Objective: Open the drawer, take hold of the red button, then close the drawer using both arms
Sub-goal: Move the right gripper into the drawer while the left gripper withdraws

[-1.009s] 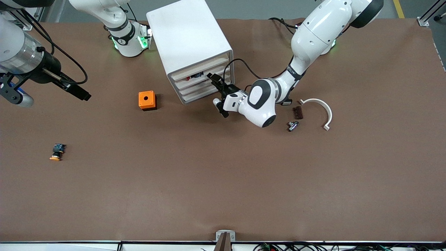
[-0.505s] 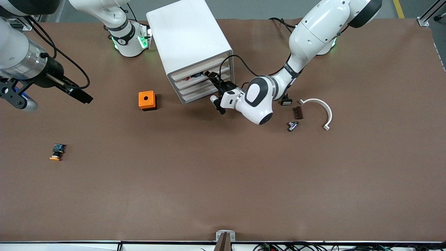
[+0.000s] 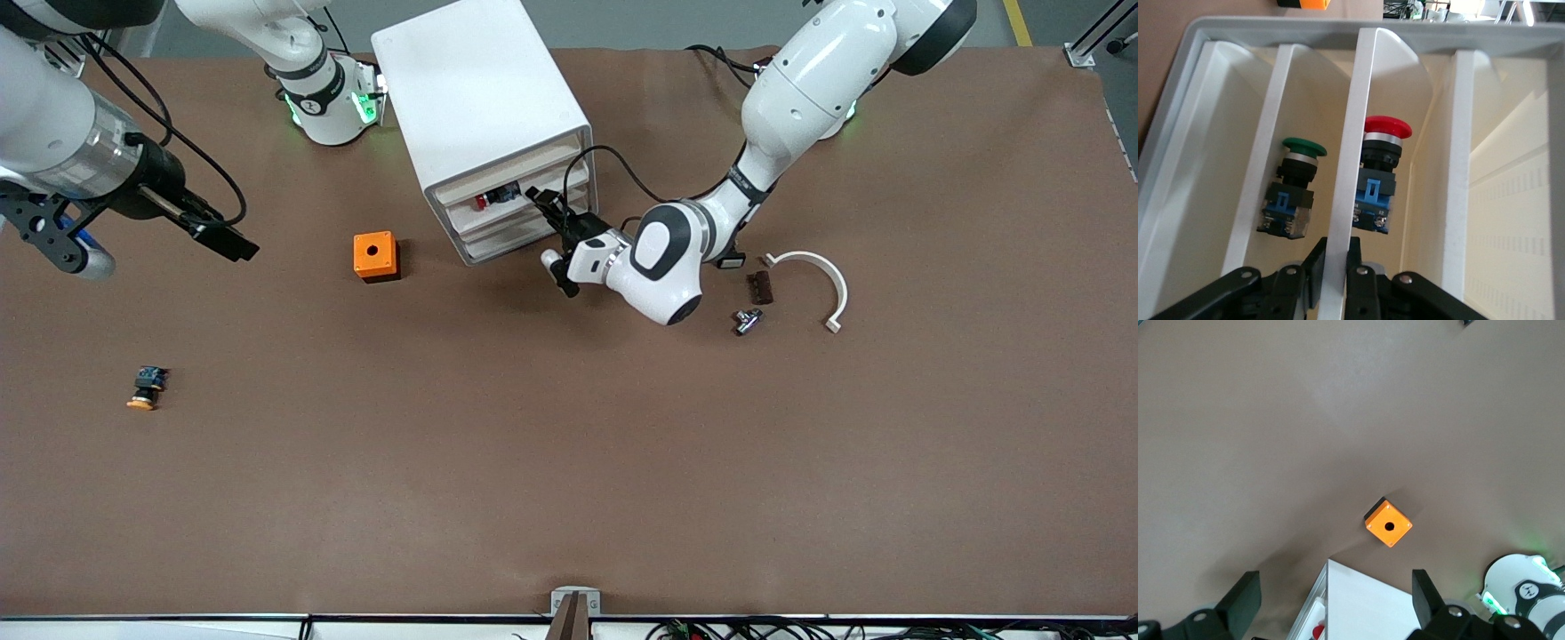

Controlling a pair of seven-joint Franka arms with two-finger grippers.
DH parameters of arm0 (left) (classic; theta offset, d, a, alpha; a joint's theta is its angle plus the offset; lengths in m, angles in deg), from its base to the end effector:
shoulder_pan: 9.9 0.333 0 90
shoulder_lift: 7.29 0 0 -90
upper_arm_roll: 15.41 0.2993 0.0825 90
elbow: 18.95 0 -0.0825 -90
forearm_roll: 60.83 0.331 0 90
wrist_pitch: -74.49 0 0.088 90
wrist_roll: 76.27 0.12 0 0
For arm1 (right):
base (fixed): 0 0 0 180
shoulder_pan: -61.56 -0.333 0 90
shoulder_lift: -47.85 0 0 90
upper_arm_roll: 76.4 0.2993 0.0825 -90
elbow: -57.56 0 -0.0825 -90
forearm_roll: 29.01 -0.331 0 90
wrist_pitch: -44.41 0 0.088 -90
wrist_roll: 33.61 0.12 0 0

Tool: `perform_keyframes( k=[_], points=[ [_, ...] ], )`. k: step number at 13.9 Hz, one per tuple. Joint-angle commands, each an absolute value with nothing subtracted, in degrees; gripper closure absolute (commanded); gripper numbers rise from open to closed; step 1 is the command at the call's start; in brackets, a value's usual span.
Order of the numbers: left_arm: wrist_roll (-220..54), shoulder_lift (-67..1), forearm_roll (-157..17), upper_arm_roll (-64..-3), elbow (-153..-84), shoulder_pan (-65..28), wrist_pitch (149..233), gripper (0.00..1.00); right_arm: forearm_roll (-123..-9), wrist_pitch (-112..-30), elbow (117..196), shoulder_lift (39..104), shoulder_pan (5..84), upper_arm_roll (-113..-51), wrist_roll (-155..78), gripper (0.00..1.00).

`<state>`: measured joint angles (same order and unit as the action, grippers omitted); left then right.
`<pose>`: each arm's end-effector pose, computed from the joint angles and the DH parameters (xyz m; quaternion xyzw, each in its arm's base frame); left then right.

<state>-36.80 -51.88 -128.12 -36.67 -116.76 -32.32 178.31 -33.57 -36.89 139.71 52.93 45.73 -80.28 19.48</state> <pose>0.3837 -0.4549 0.2111 0.7265 -0.2506 -0.2890 0.5709 0.4968 0.1176 0.5942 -0.9358 0.3469 0.0632 0.0031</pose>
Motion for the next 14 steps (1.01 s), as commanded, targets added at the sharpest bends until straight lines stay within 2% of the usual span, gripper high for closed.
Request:
perform_keyframes(
  k=[1,8,14],
  points=[
    [-38.21,-55.19,-127.37,-35.99,-111.77,-30.82,174.78,1.00,-34.63,-37.06,139.13,53.73,42.41,-80.71,25.34,0.00],
    [-38.21,-57.48,-127.10,-30.98,-106.32,-30.82,168.81,1.00,-33.76,-42.76,139.04,58.12,29.67,-80.71,47.21,0.00],
    [-38.12,-59.06,-127.36,-29.56,-105.08,-30.82,168.36,1.00,-33.58,-47.95,139.21,64.36,21.40,-80.80,59.98,0.00]
  ],
)
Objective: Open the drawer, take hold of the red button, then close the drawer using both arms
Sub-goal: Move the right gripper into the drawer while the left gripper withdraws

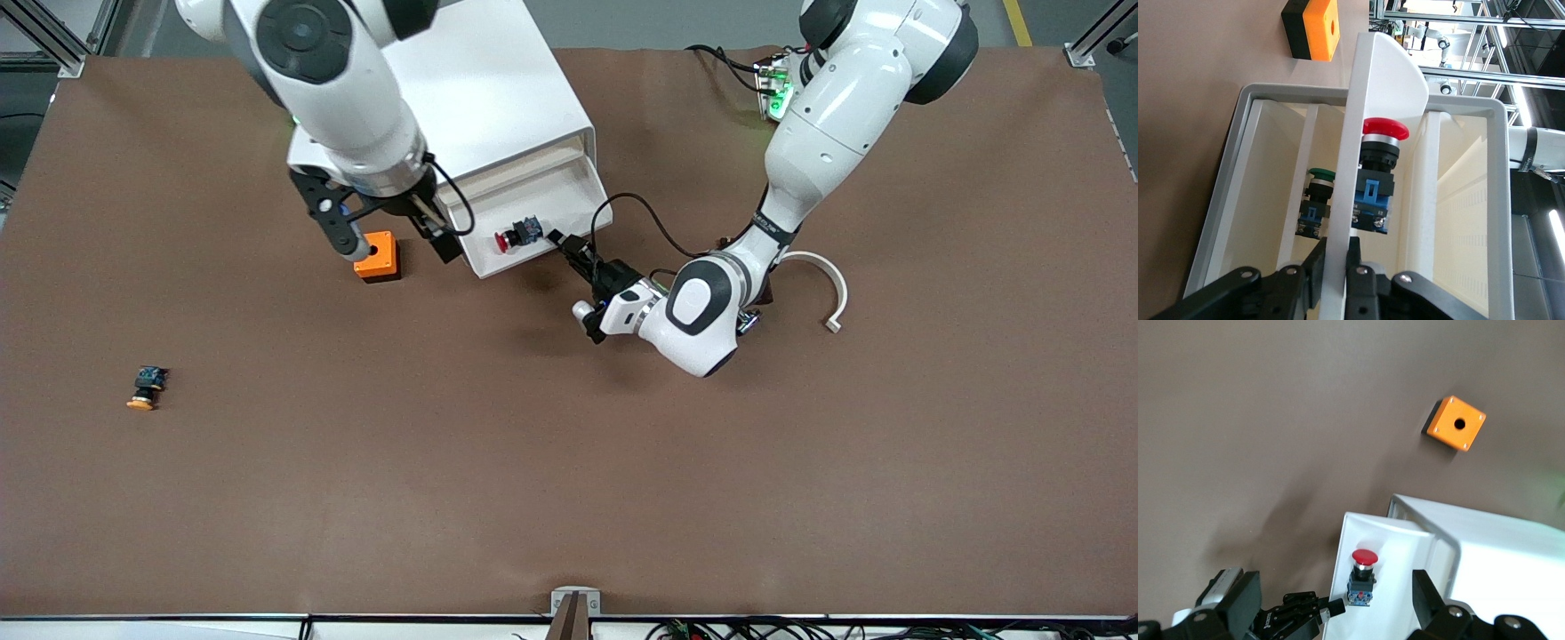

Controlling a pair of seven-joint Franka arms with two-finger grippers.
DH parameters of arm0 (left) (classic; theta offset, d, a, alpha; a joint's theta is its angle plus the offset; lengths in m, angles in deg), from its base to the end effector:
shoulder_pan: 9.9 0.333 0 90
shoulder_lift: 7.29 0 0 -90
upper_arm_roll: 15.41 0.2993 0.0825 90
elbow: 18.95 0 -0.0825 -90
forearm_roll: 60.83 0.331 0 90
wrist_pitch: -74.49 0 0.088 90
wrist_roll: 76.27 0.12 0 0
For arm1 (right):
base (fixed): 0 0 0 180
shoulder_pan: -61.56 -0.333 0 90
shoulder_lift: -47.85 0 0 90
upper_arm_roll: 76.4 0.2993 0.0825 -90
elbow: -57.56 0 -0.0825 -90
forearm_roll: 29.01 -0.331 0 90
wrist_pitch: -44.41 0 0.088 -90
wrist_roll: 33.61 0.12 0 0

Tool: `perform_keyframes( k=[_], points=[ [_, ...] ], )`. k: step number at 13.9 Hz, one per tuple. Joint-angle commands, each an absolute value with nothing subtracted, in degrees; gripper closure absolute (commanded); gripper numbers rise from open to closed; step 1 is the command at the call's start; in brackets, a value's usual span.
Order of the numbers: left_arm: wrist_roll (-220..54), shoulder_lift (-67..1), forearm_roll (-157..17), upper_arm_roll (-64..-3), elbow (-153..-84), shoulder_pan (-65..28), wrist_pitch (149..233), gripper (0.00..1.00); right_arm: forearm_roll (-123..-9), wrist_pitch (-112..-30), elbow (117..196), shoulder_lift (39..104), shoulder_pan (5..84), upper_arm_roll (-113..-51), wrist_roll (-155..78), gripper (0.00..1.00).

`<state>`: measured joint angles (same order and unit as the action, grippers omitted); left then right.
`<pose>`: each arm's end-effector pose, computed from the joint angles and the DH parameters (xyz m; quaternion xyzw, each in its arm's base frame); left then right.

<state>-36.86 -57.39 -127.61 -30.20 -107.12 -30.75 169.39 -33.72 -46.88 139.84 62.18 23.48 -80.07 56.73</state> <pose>0.4499 -0.4172 0.2002 0.7162 -0.2425 -0.2791 0.5919 0.4614 0.3328 0.5193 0.8808 -0.4701 -0.0507 0.0256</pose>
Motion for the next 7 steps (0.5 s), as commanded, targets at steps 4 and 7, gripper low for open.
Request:
perform_keyframes(
  k=[4,7],
  points=[
    [-40.92,-58.18,-126.40,-29.30,-105.08,-30.65,168.36,0.00,-33.67,-51.11,141.05,67.89,18.41,-80.71,64.30,0.00],
    [-47.59,-57.66,-121.66,-29.04,-102.46,-28.81,168.36,0.00,-33.67,-56.03,146.23,67.89,17.00,-80.71,64.30,0.00]
  ],
)
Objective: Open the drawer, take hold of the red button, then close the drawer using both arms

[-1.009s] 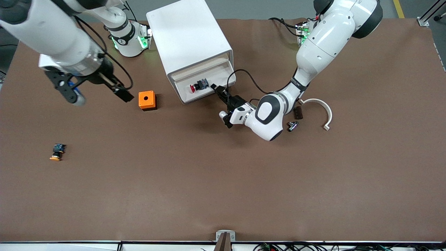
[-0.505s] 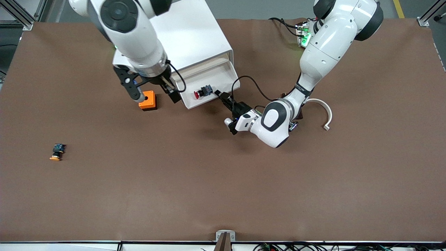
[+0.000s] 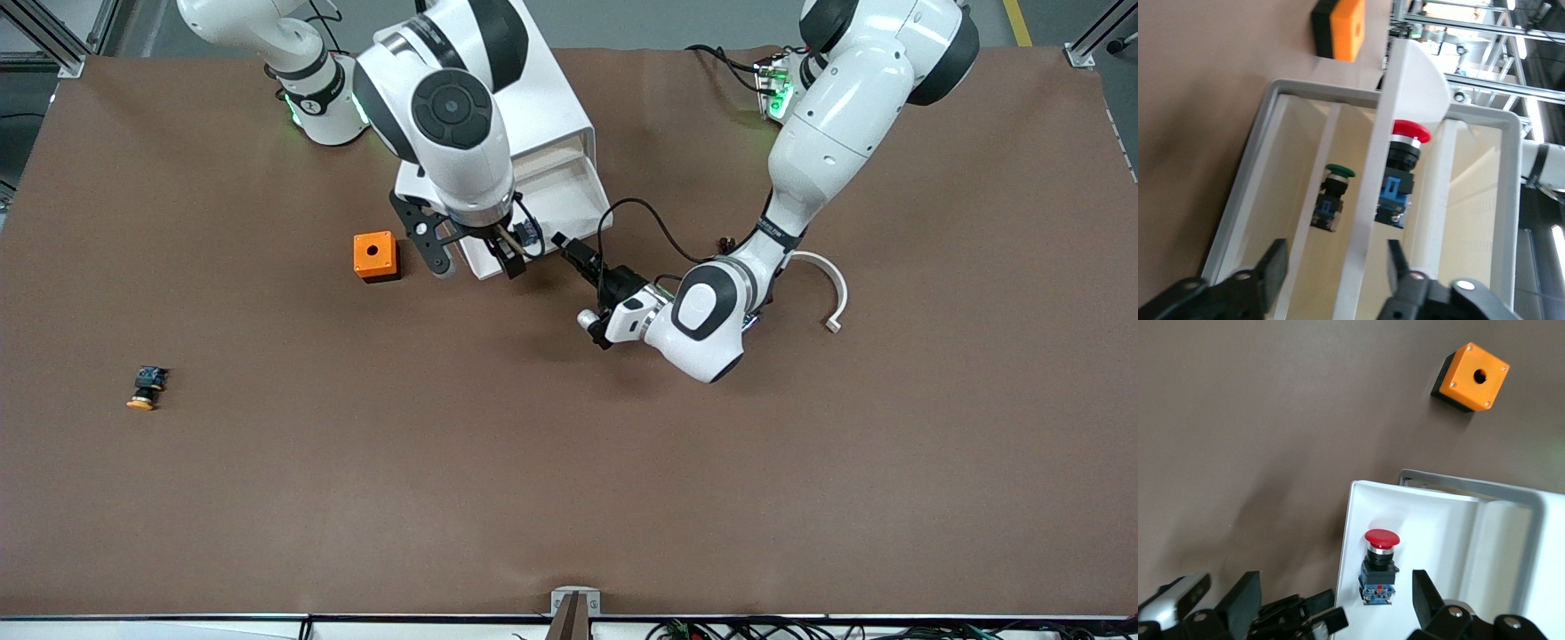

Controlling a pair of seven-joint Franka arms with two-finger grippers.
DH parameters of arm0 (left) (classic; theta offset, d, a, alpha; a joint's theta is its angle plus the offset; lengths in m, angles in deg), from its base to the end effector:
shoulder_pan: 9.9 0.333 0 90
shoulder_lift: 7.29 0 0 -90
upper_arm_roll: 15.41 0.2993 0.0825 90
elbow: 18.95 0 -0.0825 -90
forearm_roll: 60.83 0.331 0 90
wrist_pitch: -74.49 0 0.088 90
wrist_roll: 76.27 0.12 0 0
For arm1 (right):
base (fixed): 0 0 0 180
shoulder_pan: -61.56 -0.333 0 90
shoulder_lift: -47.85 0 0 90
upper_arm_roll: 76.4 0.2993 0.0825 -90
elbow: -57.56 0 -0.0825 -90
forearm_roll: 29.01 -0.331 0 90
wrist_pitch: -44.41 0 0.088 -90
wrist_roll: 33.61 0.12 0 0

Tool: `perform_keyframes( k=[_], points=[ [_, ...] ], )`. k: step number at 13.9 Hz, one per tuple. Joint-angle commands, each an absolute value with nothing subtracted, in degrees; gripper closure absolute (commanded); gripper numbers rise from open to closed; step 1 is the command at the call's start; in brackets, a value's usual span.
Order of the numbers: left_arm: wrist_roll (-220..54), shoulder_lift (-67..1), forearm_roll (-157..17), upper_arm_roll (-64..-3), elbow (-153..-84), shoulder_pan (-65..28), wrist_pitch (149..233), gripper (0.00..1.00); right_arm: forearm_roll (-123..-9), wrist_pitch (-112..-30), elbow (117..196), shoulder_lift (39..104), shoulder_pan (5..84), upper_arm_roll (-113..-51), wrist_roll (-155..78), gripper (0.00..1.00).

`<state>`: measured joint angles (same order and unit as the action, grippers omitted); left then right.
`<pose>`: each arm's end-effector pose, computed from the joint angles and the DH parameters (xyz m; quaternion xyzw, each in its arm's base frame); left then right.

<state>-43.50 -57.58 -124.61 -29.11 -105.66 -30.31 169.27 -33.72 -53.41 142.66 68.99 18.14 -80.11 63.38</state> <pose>0.4627 -0.4051 0.1992 0.7429 -0.2146 -0.3028 0.5571 0.4491 0.3909 0.4380 0.8715 -0.4842 -0.0533 0.0573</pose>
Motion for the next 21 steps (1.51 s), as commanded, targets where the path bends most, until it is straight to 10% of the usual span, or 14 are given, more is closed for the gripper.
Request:
perform_keyframes(
  k=[1,18,21],
  points=[
    [-49.01,-57.57,-119.47,-29.04,-101.31,-27.84,168.36,0.00,-33.75,-57.35,147.81,67.89,17.00,-80.71,64.74,0.00],
    [-58.24,-46.14,-86.14,-27.98,-97.70,-16.14,168.98,0.00,-37.62,-58.59,150.55,72.90,13.57,-80.62,67.99,0.00],
    [-58.34,-46.05,-82.99,-27.98,-97.61,-16.23,169.06,0.00,-37.53,-58.68,150.46,73.42,12.87,-80.62,67.99,0.38]
  ],
)
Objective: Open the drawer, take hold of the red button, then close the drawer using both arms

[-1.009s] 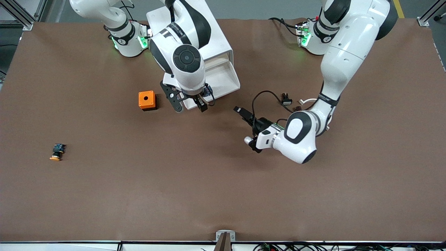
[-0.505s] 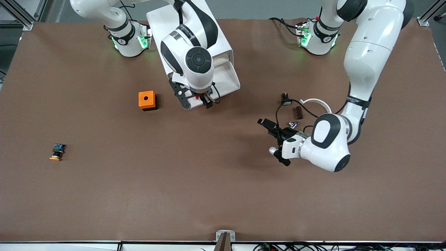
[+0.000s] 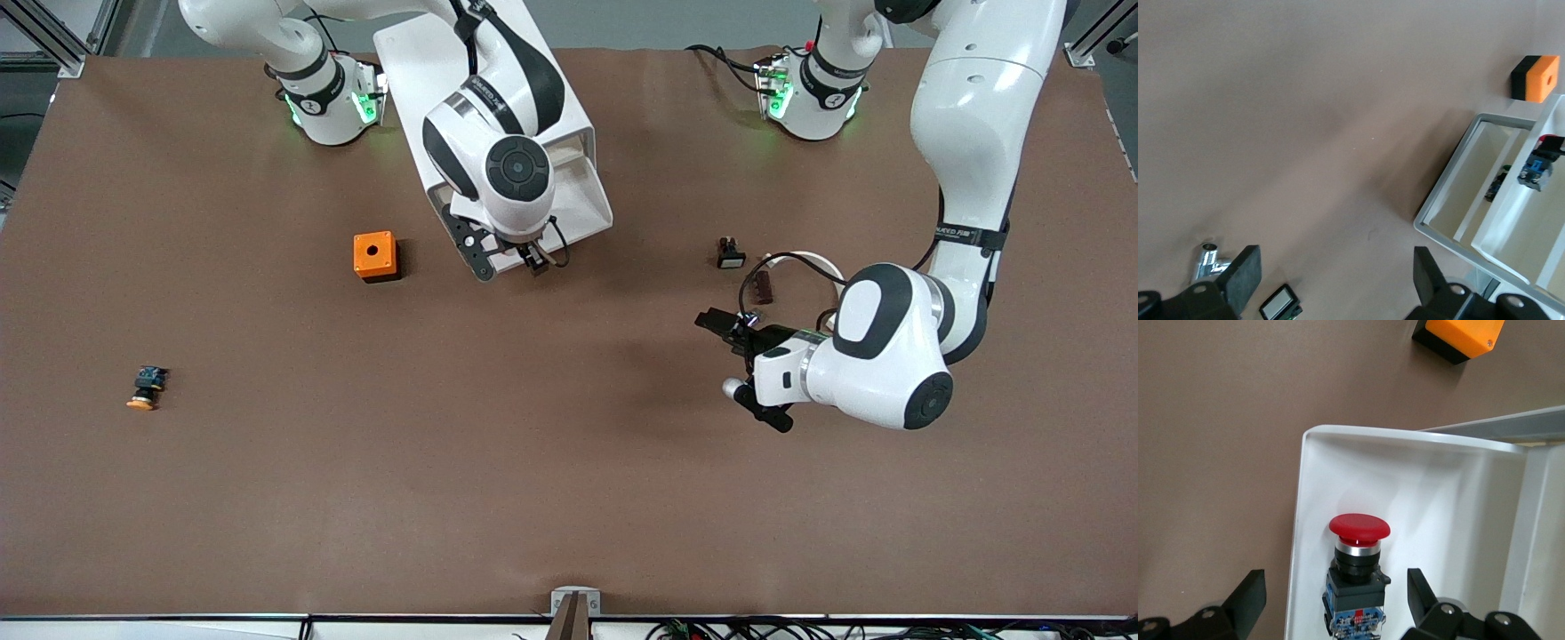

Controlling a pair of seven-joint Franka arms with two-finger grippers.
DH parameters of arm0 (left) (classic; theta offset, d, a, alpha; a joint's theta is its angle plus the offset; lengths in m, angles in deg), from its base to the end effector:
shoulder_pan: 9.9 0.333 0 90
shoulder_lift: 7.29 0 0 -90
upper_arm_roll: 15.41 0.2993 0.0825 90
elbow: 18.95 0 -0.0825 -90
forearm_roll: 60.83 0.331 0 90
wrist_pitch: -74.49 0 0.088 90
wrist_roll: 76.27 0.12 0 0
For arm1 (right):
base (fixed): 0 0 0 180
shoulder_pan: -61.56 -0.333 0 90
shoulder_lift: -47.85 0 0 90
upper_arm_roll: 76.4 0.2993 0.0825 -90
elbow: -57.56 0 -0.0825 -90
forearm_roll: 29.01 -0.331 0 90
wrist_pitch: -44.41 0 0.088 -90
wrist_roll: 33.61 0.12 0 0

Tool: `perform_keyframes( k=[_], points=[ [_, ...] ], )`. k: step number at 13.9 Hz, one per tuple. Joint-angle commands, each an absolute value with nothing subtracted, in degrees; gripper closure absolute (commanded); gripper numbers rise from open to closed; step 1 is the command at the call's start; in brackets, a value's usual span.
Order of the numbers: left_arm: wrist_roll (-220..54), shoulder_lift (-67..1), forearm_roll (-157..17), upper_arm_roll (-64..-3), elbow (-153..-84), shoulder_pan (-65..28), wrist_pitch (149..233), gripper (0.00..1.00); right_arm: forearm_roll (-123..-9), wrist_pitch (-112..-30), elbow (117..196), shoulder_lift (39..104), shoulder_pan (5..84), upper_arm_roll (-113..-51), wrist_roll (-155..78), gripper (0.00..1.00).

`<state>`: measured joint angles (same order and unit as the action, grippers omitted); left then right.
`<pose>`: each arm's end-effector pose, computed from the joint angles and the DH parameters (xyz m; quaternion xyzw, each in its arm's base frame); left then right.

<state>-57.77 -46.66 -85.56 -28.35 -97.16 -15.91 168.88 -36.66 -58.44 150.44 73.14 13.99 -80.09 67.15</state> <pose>0.5855 -0.2218 0.3110 0.9115 -0.2377 -0.1881 0.2780 0.4111 0.4189 0.3467 0.8598 -0.4908 -0.0864 0.1114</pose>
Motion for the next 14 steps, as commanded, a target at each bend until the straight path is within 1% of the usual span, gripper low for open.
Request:
perform_keyframes(
  k=[1,5,6,7,10,11,12,14],
  points=[
    [-58.42,-46.05,-82.28,-28.07,-97.61,-16.23,169.06,0.00,-37.62,-58.68,150.46,73.51,12.78,-80.62,67.99,0.45],
    [-59.99,-45.88,-81.23,-27.98,-97.61,-17.72,171.69,0.00,-37.53,-58.77,150.55,74.13,12.16,-80.62,67.99,0.47],
    [-62.88,-45.18,-78.44,-28.07,-97.44,-18.59,172.14,0.00,-37.62,-58.77,150.46,74.30,12.16,-80.62,67.99,0.51],
    [-66.47,-44.48,-75.10,-28.33,-97.26,-19.65,172.23,0.00,-37.53,-58.86,150.46,74.39,12.16,-80.62,67.99,0.52],
    [-73.87,-43.24,-70.15,-28.51,-97.35,-22.29,173.37,0.00,-37.53,-59.03,150.55,74.92,11.90,-80.62,67.99,0.52],
    [-75.72,-43.15,-70.06,-28.60,-97.35,-22.47,173.46,0.00,-37.53,-59.21,150.55,75.01,11.64,-80.71,68.08,0.50],
    [-78.09,-43.15,-69.97,-28.68,-97.35,-22.64,173.98,0.00,-37.53,-59.47,150.55,75.36,11.46,-80.71,68.08,0.45],
    [-82.49,-43.07,-69.79,-28.68,-97.43,-23.43,174.60,0.00,-37.53,-60.17,150.46,75.71,10.85,-80.71,68.08,0.45]
  ],
)
